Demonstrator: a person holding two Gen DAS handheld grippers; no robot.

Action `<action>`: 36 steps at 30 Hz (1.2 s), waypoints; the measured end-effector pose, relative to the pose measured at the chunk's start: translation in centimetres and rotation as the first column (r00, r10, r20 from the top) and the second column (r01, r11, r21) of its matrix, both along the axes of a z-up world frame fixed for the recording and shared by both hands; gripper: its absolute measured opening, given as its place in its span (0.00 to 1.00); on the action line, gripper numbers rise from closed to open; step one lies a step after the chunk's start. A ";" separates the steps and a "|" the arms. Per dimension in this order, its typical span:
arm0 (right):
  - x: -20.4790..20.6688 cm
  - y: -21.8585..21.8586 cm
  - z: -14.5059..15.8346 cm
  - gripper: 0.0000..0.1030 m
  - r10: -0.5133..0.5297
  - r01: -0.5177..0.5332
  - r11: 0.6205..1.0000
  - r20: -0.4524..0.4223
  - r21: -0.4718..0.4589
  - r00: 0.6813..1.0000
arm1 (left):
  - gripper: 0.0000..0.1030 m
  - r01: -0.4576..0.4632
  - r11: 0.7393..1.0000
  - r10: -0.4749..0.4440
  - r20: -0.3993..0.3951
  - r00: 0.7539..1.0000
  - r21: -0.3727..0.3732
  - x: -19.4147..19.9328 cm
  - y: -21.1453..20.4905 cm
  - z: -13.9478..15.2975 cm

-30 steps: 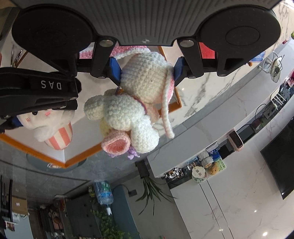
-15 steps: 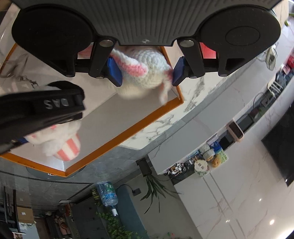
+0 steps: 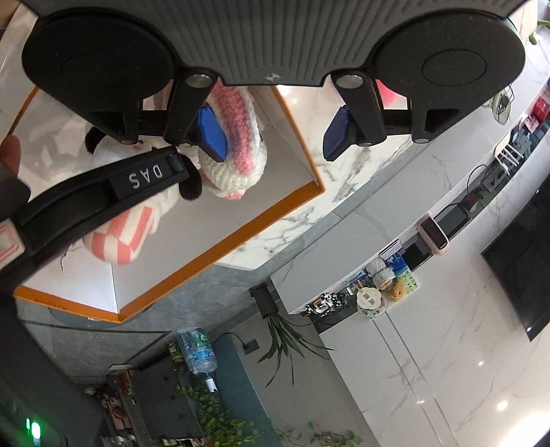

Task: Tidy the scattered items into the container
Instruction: 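Lower both plushes into the box and open both tools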

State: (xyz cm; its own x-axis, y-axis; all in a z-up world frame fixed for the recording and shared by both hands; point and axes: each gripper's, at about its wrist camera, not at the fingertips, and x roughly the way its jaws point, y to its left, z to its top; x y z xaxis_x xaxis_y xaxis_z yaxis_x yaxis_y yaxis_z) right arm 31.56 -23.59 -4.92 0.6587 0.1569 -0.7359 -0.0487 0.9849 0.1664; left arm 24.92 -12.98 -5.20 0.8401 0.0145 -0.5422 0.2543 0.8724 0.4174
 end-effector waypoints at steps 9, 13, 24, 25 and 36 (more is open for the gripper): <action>-0.1 0.6 -0.3 0.72 -0.022 0.022 1.000 -0.020 0.018 1.000 | 0.71 -0.028 0.998 0.030 0.050 0.998 -0.057 -1.3 1.6 2.2; 0.1 0.5 -0.4 0.73 -0.031 0.032 0.999 -0.032 0.024 0.999 | 0.71 -0.046 0.997 0.048 0.036 0.998 -0.062 -0.9 1.9 2.3; -0.6 0.8 0.5 0.87 -0.033 0.034 0.999 0.007 -0.013 0.999 | 0.71 -0.029 0.998 0.030 0.009 1.000 -0.050 -1.1 1.7 1.6; -0.8 0.7 0.7 0.87 -0.040 0.040 0.999 0.014 -0.011 0.999 | 0.71 -0.030 0.998 0.031 0.006 1.000 -0.050 -1.1 1.7 1.5; -1.7 -2.0 0.5 0.66 -0.166 0.166 0.986 0.016 0.025 0.986 | 0.66 -0.010 0.998 0.007 -0.041 0.999 -0.061 -1.1 1.7 0.6</action>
State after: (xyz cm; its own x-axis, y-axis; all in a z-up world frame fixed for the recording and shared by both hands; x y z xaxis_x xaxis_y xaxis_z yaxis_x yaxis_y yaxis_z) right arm 29.86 -25.56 -4.44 0.6902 0.0615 -0.7210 0.1117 0.9754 0.1902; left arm 23.77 -11.30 -4.62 0.8174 -0.0124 -0.5759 0.2623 0.8981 0.3530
